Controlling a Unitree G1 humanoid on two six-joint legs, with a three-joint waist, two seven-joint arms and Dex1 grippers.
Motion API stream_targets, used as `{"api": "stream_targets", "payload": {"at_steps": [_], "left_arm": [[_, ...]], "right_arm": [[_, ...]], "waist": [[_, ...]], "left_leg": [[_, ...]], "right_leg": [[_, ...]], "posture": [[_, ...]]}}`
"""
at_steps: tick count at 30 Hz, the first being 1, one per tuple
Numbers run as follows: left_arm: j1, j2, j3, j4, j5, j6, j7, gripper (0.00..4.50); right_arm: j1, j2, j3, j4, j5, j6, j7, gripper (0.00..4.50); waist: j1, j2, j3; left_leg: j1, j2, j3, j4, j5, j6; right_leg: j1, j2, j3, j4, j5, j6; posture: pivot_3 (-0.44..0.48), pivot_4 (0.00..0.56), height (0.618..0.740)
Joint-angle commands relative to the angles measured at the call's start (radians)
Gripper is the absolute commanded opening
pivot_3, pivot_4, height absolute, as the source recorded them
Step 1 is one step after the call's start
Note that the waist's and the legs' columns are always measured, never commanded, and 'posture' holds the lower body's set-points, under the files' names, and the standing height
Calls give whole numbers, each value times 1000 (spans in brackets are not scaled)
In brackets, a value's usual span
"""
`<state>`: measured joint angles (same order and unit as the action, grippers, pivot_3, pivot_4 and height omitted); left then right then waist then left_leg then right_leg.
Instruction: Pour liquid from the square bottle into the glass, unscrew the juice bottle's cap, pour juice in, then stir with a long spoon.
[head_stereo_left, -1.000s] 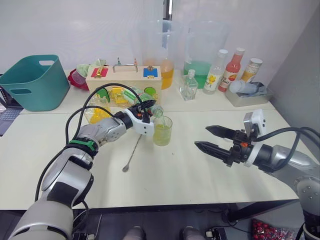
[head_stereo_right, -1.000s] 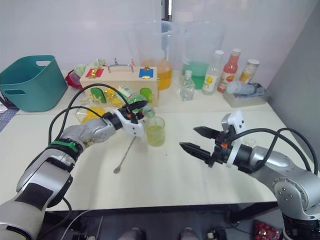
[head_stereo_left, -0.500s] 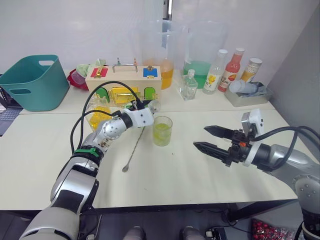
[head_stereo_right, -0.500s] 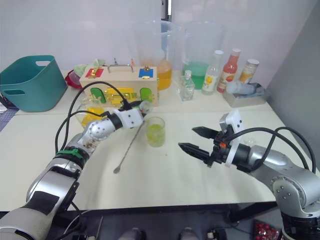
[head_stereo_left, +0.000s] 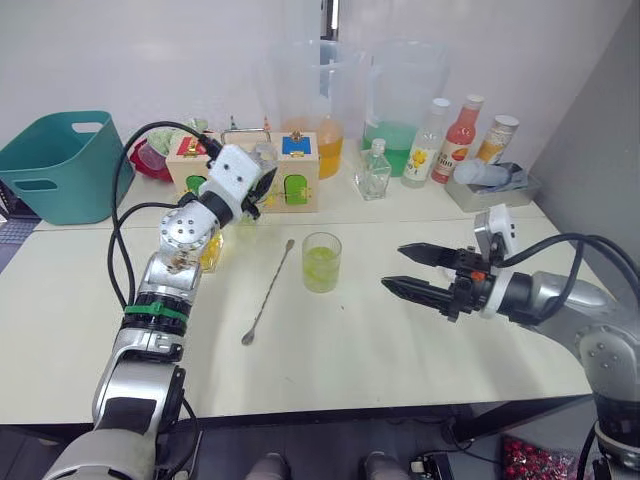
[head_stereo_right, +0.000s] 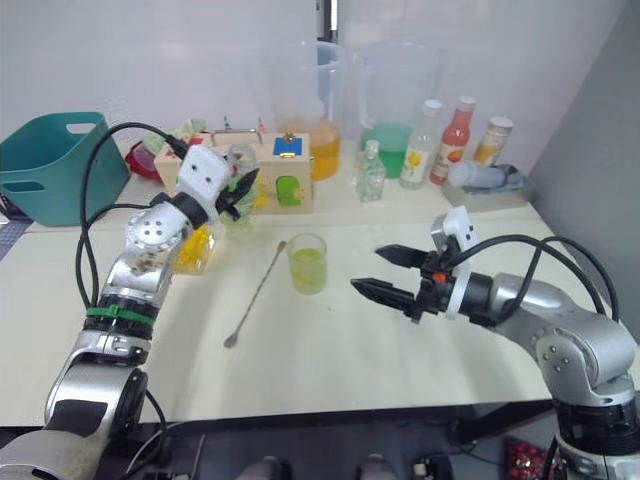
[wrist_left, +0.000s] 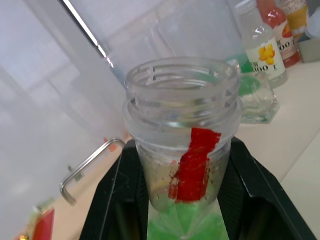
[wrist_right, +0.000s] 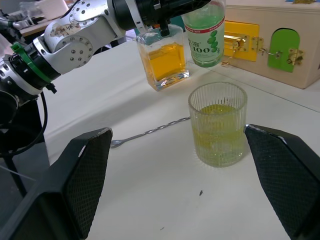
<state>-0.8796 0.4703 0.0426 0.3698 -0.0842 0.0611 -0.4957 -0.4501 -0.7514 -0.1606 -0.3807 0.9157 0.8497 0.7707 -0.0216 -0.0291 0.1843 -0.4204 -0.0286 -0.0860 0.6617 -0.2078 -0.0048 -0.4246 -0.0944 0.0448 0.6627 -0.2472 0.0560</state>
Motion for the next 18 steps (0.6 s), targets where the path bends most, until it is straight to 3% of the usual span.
{"api": "stream_targets", "payload": {"at_steps": [1, 7, 10, 17, 18], "left_arm": [[15, 32, 90, -211, -127, 193, -21, 1398], [138, 87, 205, -466, -295, 473, -30, 1398], [267, 118, 316, -615, -425, 608, -34, 1398], [400, 164, 417, -741, -530, 695, -8, 1398], [440, 172, 471, -762, -554, 708, -7, 1398]], "right_arm": [[-36, -4, 2, 13, -14, -29, 37, 4465], [-114, 5, 60, 100, -60, -41, 116, 4465], [-167, 11, 107, 161, -98, -57, 181, 4465], [-220, 20, 144, 232, -153, -83, 263, 4465], [-235, 26, 159, 251, -165, -91, 285, 4465]], "waist": [[-1, 0, 0], [-3, 0, 0], [-12, 0, 0], [-4, 0, 0], [0, 0, 0]], "left_leg": [[0, 0, 0, 0, 0, 0], [1, 0, 0, 1, 0, 0], [1, 1, 0, 1, 0, 0], [1, 2, 0, 1, 0, 0], [1, 1, 0, 1, 0, 0]], "right_leg": [[0, 0, 0, 0, 0, 0], [0, 0, 0, 0, 0, 0], [0, 0, 1, 0, 0, 0], [0, 1, 1, -2, 0, 0], [1, 0, 1, -2, 0, 0]], "posture": [[0, 150, 740], [0, 150, 740], [0, 150, 740], [0, 150, 740], [0, 150, 740]]}}
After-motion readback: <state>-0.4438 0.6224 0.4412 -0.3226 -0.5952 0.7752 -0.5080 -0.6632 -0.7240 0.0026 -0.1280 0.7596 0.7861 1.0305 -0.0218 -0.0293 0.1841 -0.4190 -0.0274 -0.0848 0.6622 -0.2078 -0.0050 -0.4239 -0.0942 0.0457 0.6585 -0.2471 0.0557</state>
